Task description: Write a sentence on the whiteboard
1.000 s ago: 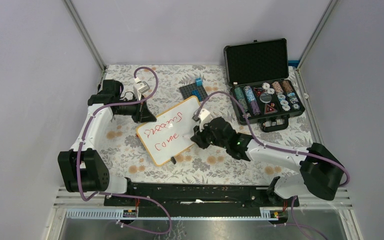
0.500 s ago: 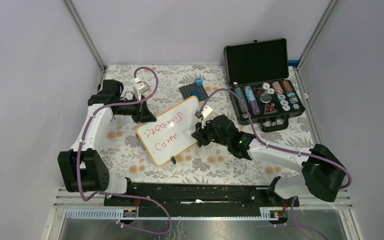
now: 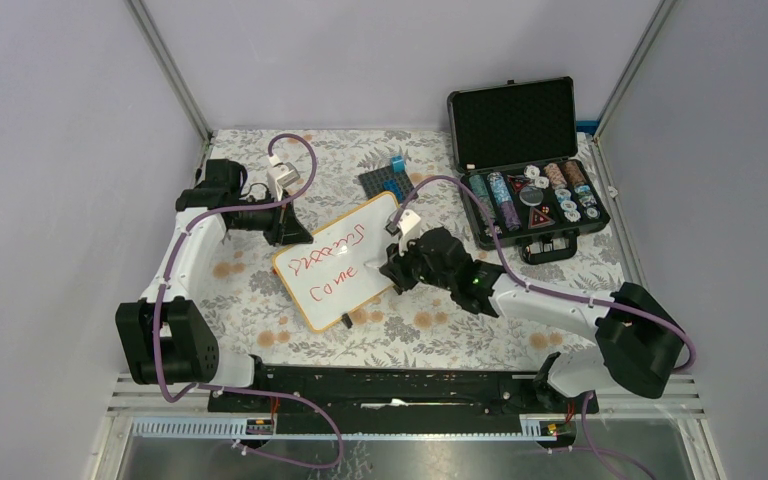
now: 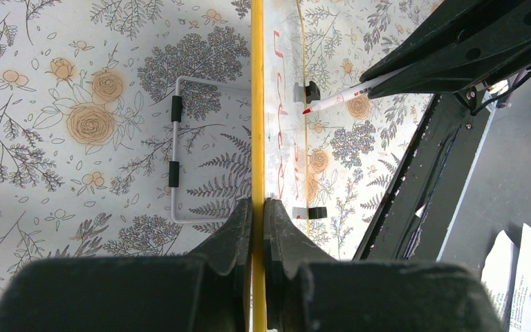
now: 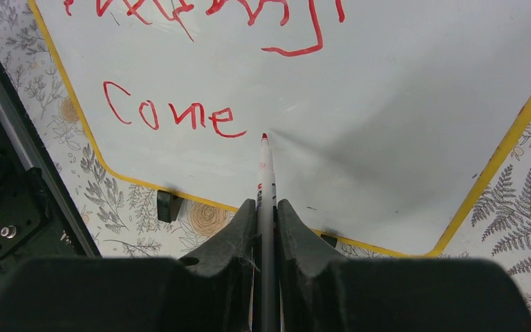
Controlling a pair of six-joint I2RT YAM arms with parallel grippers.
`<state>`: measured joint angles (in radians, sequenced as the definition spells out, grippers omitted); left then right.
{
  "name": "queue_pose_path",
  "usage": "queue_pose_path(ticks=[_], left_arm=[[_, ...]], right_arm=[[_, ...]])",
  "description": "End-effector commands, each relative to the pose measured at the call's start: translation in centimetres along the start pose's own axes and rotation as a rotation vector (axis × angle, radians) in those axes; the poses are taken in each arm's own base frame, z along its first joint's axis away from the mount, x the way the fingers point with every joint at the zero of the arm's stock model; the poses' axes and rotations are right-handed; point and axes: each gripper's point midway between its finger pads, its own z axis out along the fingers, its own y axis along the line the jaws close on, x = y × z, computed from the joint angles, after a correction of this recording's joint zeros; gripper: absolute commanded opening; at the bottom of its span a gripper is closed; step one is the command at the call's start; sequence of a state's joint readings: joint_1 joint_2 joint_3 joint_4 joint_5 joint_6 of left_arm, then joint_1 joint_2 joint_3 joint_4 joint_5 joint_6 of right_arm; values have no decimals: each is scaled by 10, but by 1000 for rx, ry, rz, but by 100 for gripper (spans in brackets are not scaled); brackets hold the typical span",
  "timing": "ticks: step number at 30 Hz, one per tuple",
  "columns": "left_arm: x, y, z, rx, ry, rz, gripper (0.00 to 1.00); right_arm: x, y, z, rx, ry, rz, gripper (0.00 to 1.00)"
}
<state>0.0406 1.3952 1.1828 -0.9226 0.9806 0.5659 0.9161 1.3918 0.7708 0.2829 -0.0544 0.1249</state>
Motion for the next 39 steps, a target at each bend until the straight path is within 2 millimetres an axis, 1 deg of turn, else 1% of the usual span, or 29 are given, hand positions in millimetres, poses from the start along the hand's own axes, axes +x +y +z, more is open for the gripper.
queue_pose_path(ticks=[1, 10, 15, 18, 21, 24, 27, 32, 39], left_arm=[[5, -3, 4, 4, 18, 27, 0], [6, -2, 4, 2, 20, 27, 0], [5, -2, 4, -1, 20, 26, 0], [5, -2, 4, 0, 20, 26, 0], [5, -2, 3, -1, 19, 26, 0], [6, -3, 3, 0, 20, 24, 0], [5, -3, 3, 0, 19, 26, 0], [5, -3, 3, 1, 17, 27, 0], [5, -2, 3, -3, 21, 27, 0]], right_arm=[[-32, 7, 5, -31, -81, -20, 0], [-31, 6, 10, -27, -69, -25, 0], [-28, -4, 9, 23, -59, -24, 0], [-27, -8, 6, 46, -53, -20, 0], [-27, -18, 2, 97, -58, -11, 0], [-29, -23, -3, 116, -66, -1, 0], [-32, -22, -6, 110, -76, -2, 0], [-39, -12, -8, 60, -100, -11, 0], [-43, -4, 1, 10, -95, -20, 0]])
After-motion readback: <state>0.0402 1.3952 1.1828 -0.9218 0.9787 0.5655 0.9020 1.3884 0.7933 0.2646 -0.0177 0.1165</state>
